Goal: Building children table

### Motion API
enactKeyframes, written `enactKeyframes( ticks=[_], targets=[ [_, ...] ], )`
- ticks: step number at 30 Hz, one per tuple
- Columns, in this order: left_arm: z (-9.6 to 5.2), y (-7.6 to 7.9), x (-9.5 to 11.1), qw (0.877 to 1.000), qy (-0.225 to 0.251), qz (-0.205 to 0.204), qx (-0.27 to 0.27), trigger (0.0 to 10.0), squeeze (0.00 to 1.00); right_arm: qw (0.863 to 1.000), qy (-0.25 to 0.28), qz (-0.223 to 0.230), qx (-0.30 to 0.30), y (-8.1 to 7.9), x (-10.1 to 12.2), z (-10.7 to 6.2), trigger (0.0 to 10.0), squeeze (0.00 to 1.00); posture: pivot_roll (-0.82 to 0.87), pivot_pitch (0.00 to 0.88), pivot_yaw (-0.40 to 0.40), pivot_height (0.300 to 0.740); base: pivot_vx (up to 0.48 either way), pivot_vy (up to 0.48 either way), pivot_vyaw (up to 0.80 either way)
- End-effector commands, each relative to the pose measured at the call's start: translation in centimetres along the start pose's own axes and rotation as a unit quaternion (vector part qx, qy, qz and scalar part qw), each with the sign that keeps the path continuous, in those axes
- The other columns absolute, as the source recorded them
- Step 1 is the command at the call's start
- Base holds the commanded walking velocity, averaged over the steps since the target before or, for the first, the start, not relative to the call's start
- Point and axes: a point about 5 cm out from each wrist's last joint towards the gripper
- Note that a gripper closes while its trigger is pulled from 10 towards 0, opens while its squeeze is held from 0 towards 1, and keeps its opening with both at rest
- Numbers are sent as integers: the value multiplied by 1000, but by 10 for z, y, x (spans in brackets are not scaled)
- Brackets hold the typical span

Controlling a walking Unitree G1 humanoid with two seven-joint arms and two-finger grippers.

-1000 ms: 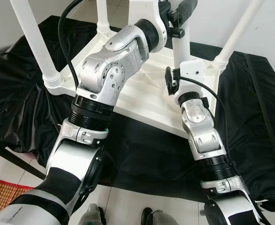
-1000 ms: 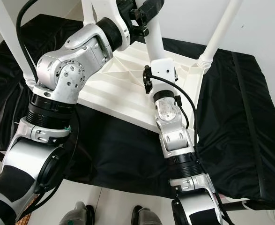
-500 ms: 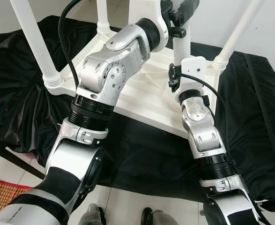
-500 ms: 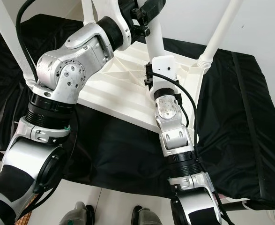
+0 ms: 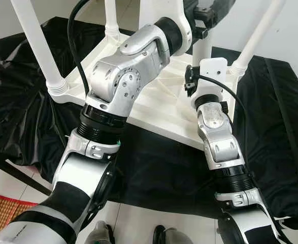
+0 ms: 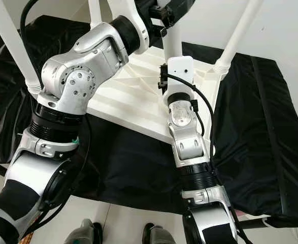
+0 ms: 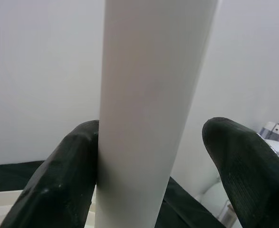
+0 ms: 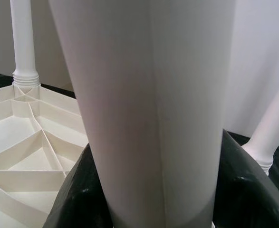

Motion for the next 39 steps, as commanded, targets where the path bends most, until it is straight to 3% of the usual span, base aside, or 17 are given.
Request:
enactKeyframes(
  ticks=[1,2,10,22,30,35,39],
  targets=[
    [-1,15,0,996,6,-4,-92,10000,192,1000,-11,7,-15,5,-3,0,10000,0,67,133,-28,740,0,0,0],
    [-1,14,-1,996,5,-4,-92,10000,0,1000,-12,8,-22,6,-4,0,10000,0,67,133,-28,740,0,0,0],
    [-6,6,-3,998,-5,13,-61,10000,0,999,-21,19,-42,11,-7,-1,10000,0,66,128,-23,740,0,0,0],
    [-25,-20,-15,999,-24,23,-2,10000,0,995,-36,34,-89,25,-15,-6,10000,0,63,129,-25,740,0,0,0],
    [-60,-38,-56,996,-79,35,34,10000,0,992,-26,66,-108,47,-23,-20,10000,0,57,149,-18,740,0,0,0],
    [-76,-35,-79,994,-102,28,36,10000,0,993,-13,77,-91,49,-23,-29,10000,0,50,154,-15,740,0,0,0],
    [-88,-30,-94,992,-113,44,36,10000,0,994,0,77,-78,50,-22,-38,10000,0,45,158,-10,740,0,0,0]
  ],
)
Point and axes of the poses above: a point about 5 cm out from each wrist's last joint towards the gripper, its own z axis pointing out of the wrist towards the gripper, its own x axis along the axis of the wrist's last joint, y = z × x, and after that the axes turned 6 degrees about z, right-handed
